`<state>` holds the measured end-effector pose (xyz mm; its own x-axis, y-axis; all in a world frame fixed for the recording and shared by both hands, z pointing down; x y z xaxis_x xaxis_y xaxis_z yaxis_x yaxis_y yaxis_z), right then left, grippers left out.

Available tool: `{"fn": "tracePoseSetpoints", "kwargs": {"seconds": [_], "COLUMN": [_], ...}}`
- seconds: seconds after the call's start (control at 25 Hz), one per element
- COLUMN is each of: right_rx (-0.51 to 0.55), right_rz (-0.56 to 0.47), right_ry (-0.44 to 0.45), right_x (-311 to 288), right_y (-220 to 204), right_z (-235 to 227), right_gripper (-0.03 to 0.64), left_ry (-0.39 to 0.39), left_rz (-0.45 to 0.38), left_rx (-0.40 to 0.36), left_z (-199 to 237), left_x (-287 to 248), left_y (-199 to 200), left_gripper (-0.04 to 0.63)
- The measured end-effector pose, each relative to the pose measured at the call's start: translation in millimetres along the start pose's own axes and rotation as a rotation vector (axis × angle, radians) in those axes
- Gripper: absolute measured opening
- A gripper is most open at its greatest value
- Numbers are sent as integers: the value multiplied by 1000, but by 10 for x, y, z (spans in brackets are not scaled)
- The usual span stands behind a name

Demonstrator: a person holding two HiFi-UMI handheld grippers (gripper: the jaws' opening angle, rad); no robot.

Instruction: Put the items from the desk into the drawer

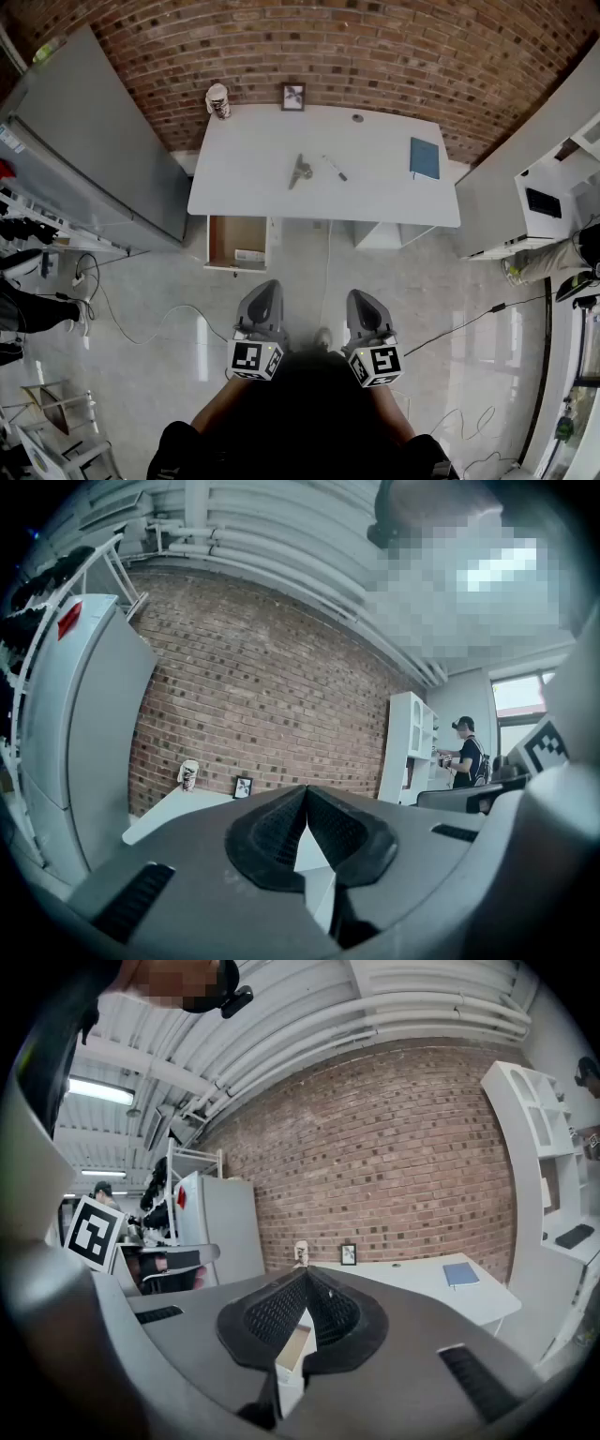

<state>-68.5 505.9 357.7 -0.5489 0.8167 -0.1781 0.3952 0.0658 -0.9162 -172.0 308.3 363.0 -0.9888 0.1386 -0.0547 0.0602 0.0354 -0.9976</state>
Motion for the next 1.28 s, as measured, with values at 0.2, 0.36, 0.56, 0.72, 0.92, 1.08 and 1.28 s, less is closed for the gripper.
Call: {"fn": "tracePoseSetpoints", "kwargs": {"seconds": [0.2,0.36,0.56,0.72,0.92,1.08,1.28], "right_rx": [10,15,29,31,17,15,20], "right_rz": [0,0,-17,1,13,25,35], "right_ry": [5,8,21,21,10,4,-1], "right_x": [27,71,103,104,146,178,227], "right_y": [13,-10,1,0,-18,-11,37], "right_z": [11,28,34,1,-94,-189,-377], "right_gripper": [0,0,5,105,110,110,110], "left_ry": [2,-2,-10,-17,-24,-28,-15], "left_rz": [1,0,4,11,11,18,33], "left_rx": [0,0,-2,-3,-10,-18,-24], "left_z": [-23,-65,-107,-150,-248,-338,-491], "left_x": [12,49,68,69,43,6,-62], "left_y": [13,8,3,-24,-15,6,-7], "left_gripper": [2,2,3,2,2,2,3]}}
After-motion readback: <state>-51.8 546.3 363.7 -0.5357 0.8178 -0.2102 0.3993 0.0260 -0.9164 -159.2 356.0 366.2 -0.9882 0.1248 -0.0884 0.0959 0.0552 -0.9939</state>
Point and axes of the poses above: the fingertips, and each gripper's own axes: x backward along the fingers, z to its left, y out of its top, the point moved 7 cm from there along x, backward along the fingers, and after that the axes turned 15 degrees about -x, right-handed, at the moved point
